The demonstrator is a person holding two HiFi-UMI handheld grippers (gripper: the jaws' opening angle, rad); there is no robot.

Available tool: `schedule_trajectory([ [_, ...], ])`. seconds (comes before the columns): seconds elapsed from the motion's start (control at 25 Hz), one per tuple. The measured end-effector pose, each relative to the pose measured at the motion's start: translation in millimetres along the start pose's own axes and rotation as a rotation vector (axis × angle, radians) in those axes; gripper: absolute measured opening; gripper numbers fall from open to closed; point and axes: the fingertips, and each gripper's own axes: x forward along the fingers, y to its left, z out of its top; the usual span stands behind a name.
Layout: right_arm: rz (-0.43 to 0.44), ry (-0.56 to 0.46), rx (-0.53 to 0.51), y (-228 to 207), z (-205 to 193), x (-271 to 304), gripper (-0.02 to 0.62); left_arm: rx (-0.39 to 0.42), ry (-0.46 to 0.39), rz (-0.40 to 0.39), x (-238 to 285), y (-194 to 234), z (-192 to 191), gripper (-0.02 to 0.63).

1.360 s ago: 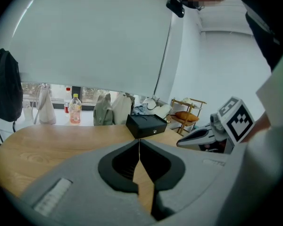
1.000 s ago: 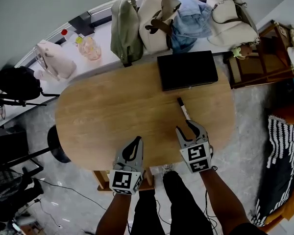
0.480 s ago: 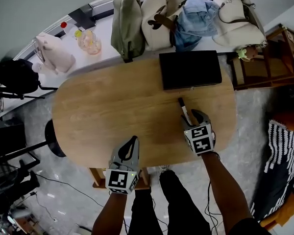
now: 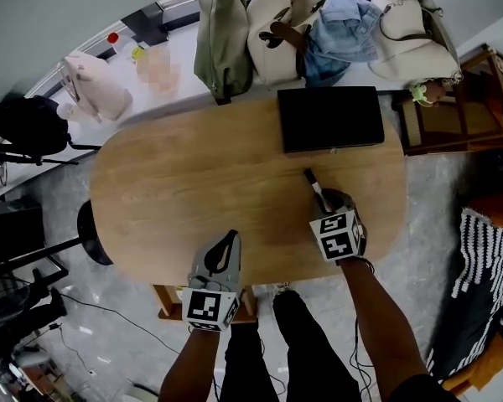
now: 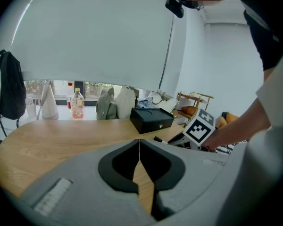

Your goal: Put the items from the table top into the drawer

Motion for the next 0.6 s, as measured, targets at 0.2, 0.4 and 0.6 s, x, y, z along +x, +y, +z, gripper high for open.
schedule_trajectory([
  [0.2, -0.010, -0.008, -0.011, 2, 2, -5, 0.061, -0.002, 0.005, 0.007, -5, 1, -4, 0.018],
  [0.4, -0.017, -0.046, -0.047, 9, 11, -22, 0.061, -0.016, -0.013, 0.031, -16, 8, -2, 0.018],
  [0.6, -0.012, -0.089, -0.092, 35, 24, -47, 0.061, -0.036, -0.023, 0.056, -38, 20, -8, 0.018],
])
